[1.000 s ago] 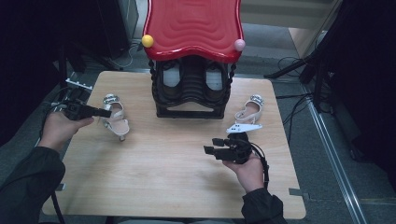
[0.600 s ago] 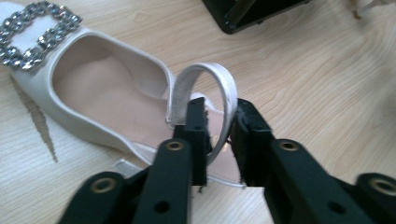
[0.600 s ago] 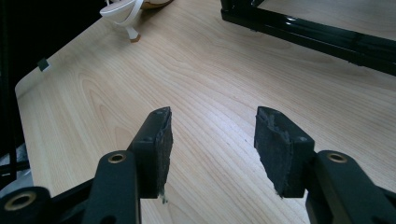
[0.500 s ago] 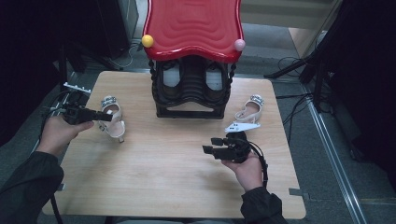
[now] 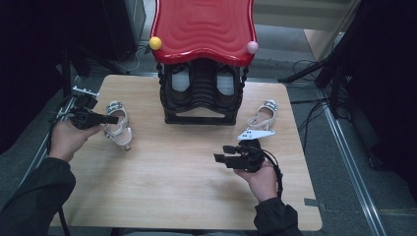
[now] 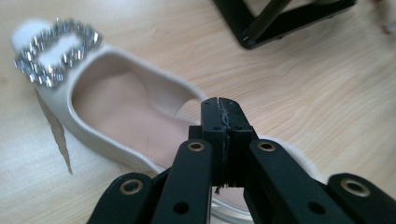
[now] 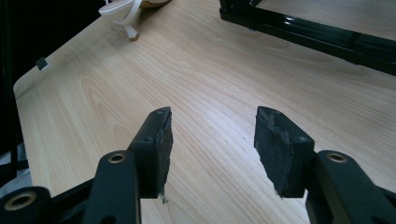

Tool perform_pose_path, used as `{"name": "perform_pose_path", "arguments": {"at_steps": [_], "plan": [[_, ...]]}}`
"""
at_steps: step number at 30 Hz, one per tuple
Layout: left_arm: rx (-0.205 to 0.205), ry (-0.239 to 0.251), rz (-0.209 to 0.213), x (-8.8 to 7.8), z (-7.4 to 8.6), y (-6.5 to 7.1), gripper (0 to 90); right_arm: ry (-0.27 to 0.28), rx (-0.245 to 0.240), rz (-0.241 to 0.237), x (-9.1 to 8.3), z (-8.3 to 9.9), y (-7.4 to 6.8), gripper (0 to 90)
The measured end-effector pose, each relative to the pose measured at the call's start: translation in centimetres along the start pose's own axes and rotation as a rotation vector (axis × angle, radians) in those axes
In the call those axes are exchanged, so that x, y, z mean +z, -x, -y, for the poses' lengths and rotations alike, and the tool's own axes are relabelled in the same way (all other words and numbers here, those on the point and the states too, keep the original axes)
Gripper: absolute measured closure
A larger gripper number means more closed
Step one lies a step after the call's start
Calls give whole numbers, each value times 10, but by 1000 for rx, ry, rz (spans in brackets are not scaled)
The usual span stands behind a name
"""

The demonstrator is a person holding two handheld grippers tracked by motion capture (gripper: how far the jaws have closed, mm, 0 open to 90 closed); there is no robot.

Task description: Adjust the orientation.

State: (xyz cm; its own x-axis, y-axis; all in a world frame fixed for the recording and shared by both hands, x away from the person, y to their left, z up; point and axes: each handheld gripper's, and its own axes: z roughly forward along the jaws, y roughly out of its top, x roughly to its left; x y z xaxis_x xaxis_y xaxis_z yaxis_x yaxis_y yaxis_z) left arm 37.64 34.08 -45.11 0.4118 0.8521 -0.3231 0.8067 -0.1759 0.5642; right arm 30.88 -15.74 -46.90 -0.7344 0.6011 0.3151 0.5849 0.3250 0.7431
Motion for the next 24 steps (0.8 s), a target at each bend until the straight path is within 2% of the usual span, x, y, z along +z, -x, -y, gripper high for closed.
{"name": "perform_pose_path", "arguments": {"at_steps": [4, 7, 9, 11, 12, 16, 17, 18, 24], "plan": [[-47, -26, -24, 16, 14, -10, 900, 1, 5, 5, -2, 1, 2, 476], [-54, -40, -30, 17, 18, -14, 900, 2, 3, 6, -1, 1, 2, 476], [-67, -31, -36, 18, 21, -17, 900, 0, 3, 7, -1, 1, 2, 476], [-60, -45, -32, 15, 23, -19, 900, -3, 0, 6, 0, 1, 2, 476], [-64, -39, -38, 15, 23, -20, 900, -3, -1, 6, 0, 1, 1, 476], [-54, -67, -54, 11, 26, -25, 900, -5, -2, 5, 1, 0, 1, 476], [-60, -59, -63, 10, 27, -26, 900, -5, -2, 5, 1, 0, 1, 476], [-55, -71, -79, 7, 27, -29, 900, -5, -2, 3, 2, 0, 1, 476], [-71, -56, -115, -1, 25, -36, 900, -13, -5, 6, 4, -1, 0, 476]]}}
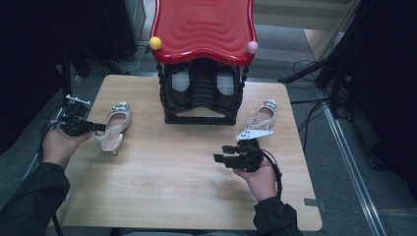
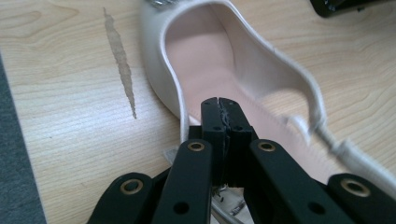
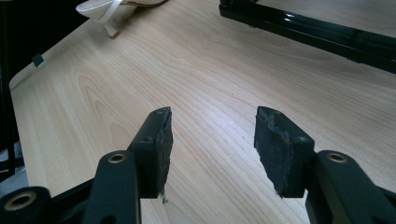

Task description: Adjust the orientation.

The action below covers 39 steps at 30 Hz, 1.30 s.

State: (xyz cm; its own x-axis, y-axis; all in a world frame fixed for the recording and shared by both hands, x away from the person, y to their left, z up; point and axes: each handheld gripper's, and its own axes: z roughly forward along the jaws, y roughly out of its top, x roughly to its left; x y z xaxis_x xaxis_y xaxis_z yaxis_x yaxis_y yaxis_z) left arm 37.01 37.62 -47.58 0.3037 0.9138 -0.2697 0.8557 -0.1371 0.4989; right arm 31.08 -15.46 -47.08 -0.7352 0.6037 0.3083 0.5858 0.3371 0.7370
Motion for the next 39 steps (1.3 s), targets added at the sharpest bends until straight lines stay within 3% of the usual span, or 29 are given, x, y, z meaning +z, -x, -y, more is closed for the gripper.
{"name": "perform_pose_path", "arguments": {"at_steps": [5, 6, 9, 12, 15, 18, 22, 26, 39], "plan": [[11, 9, 25, -1, -2, 7, 870, -2, -1, 0, 0, 0, 0, 476], [7, 41, 43, -3, -4, 12, 833, -2, -2, 1, 0, 0, 0, 476], [15, 70, 42, -8, -8, 15, 793, 0, -2, 1, 0, 0, 0, 476], [23, 96, -3, -11, -12, 18, 714, 0, 0, 1, -1, 1, 0, 476], [23, 91, -25, -8, -12, 16, 685, 0, -2, 1, -1, 1, 0, 476], [-19, 80, -61, 2, -6, 5, 663, 5, 2, 7, -3, 3, 0, 476], [-40, 82, -86, 7, -1, -1, 650, 4, 5, 11, -5, 5, 1, 476], [-73, 104, -80, 8, 3, -9, 615, 4, 13, 19, -7, 7, 1, 476], [-83, 135, -123, 8, 5, -12, 549, 8, 21, 34, -13, 12, 2, 476]]}}
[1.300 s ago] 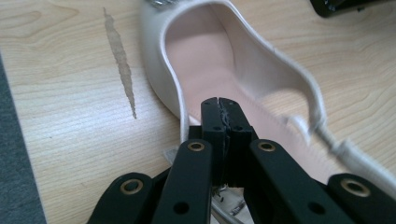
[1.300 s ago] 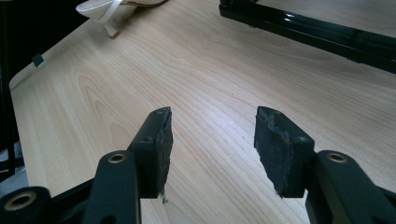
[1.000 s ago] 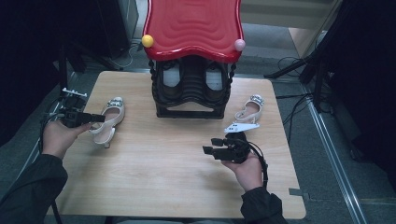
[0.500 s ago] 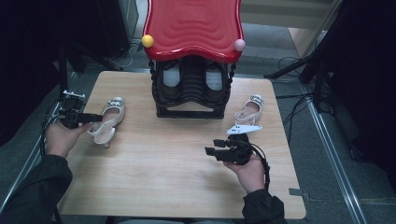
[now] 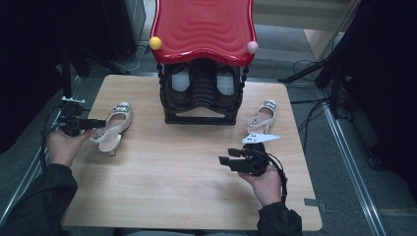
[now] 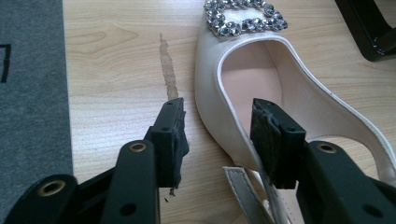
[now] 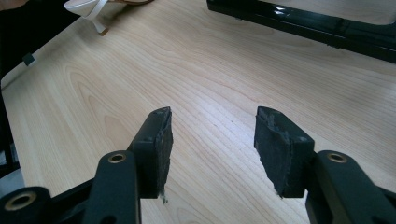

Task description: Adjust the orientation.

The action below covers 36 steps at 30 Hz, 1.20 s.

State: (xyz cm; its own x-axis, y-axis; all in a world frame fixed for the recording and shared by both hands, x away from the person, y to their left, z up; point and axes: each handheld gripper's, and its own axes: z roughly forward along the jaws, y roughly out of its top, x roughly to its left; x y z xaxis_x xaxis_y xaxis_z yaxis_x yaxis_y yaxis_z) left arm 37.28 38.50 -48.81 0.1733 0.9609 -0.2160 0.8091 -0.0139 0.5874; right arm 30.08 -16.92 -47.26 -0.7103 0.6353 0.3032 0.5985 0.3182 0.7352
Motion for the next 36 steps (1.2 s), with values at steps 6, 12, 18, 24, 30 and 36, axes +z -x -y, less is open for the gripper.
{"name": "perform_pose_path", "arguments": {"at_steps": [6, 12, 18, 24, 30, 36], "plan": [[-5, 6, -6, 0, 0, 0, 500, 0, 2, 4, -1, 1, 0, 476], [-11, 8, -9, -1, 0, 1, 458, 1, 4, 6, -2, 1, 1, 476], [-23, 7, 6, 5, 2, 4, 454, -3, -1, 4, 0, 2, 0, 476], [4, -34, 38, 16, 4, 10, 554, -6, 2, 3, 1, 2, -1, 476], [11, -37, -9, 21, 4, 17, 671, -8, 4, 4, 1, 2, 0, 476], [-54, -8, -28, 20, 7, 11, 863, -13, 1, 3, 3, 2, 0, 477]]}}
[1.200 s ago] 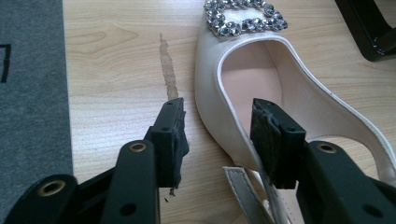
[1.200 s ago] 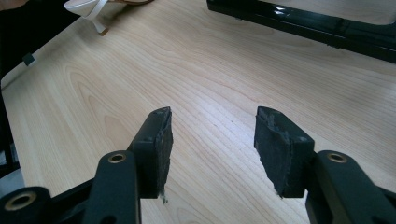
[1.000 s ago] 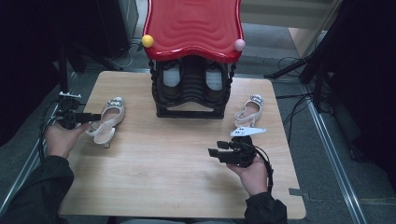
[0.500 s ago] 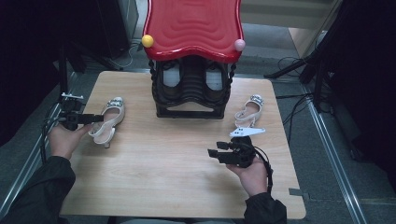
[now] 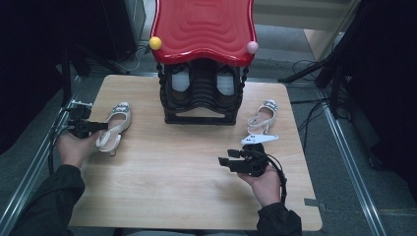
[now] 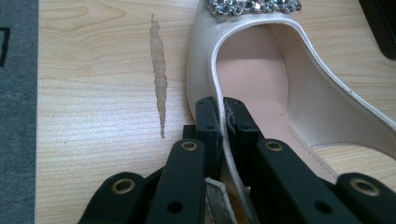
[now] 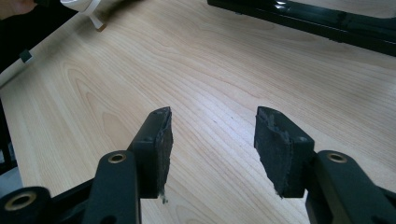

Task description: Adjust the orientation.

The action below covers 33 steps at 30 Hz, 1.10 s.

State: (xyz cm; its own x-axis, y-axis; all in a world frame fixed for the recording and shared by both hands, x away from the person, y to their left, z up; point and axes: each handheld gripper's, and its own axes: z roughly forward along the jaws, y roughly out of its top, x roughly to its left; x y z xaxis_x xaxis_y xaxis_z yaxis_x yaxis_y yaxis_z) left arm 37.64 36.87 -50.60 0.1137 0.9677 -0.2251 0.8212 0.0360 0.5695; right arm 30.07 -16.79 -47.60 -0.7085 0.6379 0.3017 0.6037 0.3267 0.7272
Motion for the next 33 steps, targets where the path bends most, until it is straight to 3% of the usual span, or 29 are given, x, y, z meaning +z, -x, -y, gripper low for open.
{"name": "perform_pose_path", "arguments": {"at_steps": [5, 15, 33], "plan": [[-27, 23, 51, -5, -1, 0, 874, 1, 4, 0, 0, 0, 1, 477], [-32, 64, 155, -25, -2, 11, 876, 6, -1, 0, -1, -1, 1, 479], [88, 15, 269, -53, 14, 60, 873, 11, -12, -16, 6, -10, 1, 479]]}}
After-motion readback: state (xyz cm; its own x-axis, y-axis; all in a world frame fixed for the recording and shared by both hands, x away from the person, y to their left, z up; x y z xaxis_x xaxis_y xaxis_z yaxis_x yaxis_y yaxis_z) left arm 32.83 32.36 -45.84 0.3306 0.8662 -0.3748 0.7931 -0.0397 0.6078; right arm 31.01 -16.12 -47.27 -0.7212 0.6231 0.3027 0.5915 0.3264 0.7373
